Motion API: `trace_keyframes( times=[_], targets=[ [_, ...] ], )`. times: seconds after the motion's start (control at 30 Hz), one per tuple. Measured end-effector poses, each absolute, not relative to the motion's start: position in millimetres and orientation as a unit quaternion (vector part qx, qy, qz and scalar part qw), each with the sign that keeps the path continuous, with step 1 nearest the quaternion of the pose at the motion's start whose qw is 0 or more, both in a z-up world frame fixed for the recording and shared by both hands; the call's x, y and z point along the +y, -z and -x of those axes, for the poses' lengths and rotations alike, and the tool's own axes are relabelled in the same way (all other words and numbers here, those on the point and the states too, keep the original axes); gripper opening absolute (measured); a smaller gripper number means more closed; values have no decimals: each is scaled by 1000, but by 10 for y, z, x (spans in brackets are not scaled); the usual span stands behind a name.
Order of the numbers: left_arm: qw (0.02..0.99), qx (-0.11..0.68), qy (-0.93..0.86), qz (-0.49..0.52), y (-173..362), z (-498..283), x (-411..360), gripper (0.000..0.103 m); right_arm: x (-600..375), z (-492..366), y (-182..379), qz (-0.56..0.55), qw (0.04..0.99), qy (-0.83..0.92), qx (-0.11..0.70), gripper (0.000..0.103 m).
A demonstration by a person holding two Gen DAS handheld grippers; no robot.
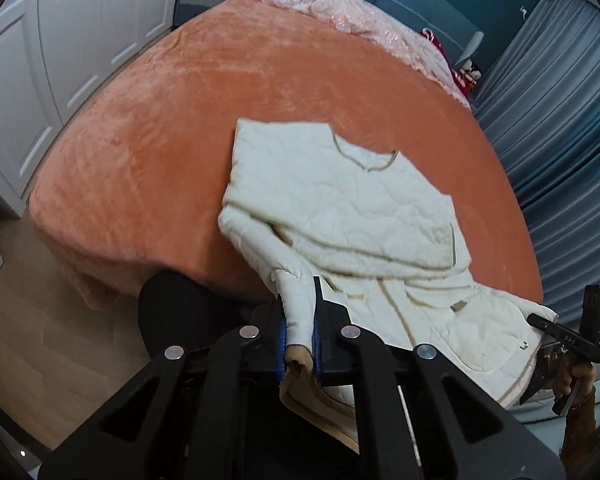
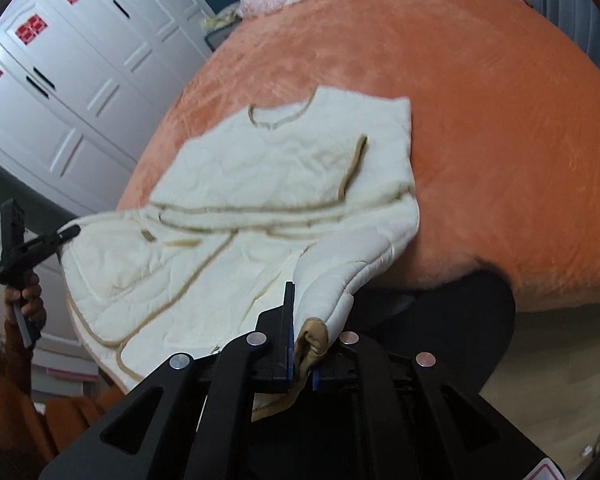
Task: Fold large clothes
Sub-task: 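Lay the folded jacket down and open both tools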
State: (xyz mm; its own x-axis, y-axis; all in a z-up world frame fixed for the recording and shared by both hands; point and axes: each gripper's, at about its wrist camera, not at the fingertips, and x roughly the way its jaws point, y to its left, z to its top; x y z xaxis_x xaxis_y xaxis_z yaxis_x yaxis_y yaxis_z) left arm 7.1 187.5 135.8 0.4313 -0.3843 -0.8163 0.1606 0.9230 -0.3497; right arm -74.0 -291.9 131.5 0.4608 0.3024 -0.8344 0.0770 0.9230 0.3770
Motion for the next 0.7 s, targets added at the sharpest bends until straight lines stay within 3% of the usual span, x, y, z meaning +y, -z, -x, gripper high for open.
trace_keyframes(
  times=[0.3,0.37,0.57,0.7],
  targets=[
    [887,437,98,109,-1310,-1354,1621,11,-3339,-454,-1241,-244,890,10,384,6],
    [887,441,79,114,-1218,-1562,1588,11,-3365,-641,-1188,-259,892,17,370,11],
    [891,438,56,106,-1159,-1790,1592,12,-3421,-772,-1268,-300,898,-1,323,21],
    [887,435,73,137,-1200,-1796,1687,15,-3414,-723,-1272,-292,903,-1,315,22]
  ],
)
